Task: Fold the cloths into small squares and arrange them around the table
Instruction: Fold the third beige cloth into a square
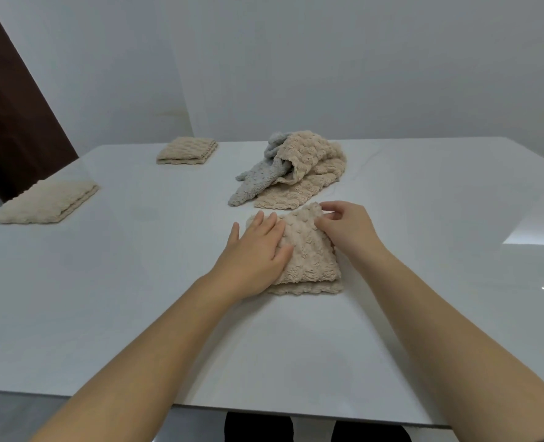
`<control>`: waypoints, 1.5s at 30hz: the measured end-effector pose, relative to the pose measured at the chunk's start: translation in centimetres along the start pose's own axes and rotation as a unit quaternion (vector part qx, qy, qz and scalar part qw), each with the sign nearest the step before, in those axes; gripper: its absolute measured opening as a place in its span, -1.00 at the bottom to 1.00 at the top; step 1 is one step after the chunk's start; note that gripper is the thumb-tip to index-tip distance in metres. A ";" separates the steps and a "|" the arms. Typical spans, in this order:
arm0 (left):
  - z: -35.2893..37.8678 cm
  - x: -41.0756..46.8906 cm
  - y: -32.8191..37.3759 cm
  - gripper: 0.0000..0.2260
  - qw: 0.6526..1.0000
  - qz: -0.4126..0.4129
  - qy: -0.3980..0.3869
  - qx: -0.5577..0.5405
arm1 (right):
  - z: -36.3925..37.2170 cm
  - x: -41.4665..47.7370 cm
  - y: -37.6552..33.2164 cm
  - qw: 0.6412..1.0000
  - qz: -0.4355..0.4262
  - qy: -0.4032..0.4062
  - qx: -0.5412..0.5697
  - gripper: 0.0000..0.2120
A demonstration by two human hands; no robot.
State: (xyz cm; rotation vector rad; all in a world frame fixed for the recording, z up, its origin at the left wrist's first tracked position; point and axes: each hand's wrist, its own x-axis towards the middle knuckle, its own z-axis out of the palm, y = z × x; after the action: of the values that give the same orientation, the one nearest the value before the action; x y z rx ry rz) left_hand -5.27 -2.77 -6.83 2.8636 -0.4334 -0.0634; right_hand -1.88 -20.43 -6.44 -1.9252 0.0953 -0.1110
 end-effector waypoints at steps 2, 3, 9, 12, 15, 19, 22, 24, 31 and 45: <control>0.0 0.1 0.4 -0.48 1.000 0.005 0.002 0.009 | 0.0 0.0 0.0 1.000 -0.012 0.011 -0.024 -0.80; 0.0 0.2 0.5 -0.48 1.000 0.009 0.000 0.016 | 0.0 0.0 0.1 0.999 -0.017 0.018 -0.043 -0.82; 1.3 0.2 0.6 -0.46 0.997 0.030 -0.017 0.063 | 0.1 -0.6 0.9 0.982 -0.040 0.042 -0.180 -0.63; 1.9 0.1 0.7 -0.46 0.997 0.032 -0.017 0.061 | 0.5 -0.7 -0.4 0.942 -0.116 0.075 -0.305 -0.55; 1.0 0.8 -0.1 -0.52 0.999 0.012 0.018 -0.024 | 1.8 -0.8 -0.9 0.914 -0.128 -0.004 -0.385 -0.52; -0.9 2.7 -2.5 -0.60 0.972 -0.061 0.055 -0.222 | 3.0 -0.8 1.1 0.878 -0.064 -0.134 -0.455 -0.46; -1.7 3.1 -4.2 -0.68 0.949 -0.073 0.037 -0.304 | 2.2 -0.3 0.6 0.855 -0.091 -0.142 -0.491 -0.48; -2.0 2.5 -4.8 -0.78 0.939 -0.060 0.055 -0.333 | 1.4 0.1 0.2 0.845 -0.105 -0.140 -0.505 -0.48; -2.6 -0.2 -4.3 -0.82 0.917 -0.077 -0.077 -0.383 | 1.8 -0.1 -0.1 0.859 -0.120 -0.132 -0.481 -0.48; -3.6 0.1 -3.1 -0.73 0.837 -0.132 -0.288 -0.447 | 2.9 -0.4 1.6 0.869 -0.103 -0.130 -0.467 -0.42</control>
State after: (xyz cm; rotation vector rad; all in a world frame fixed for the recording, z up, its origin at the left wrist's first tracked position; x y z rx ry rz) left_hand -4.01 0.93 -4.14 1.8899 -0.0495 -0.9285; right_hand -1.94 -18.22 -8.92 -2.9011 -0.2965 0.0750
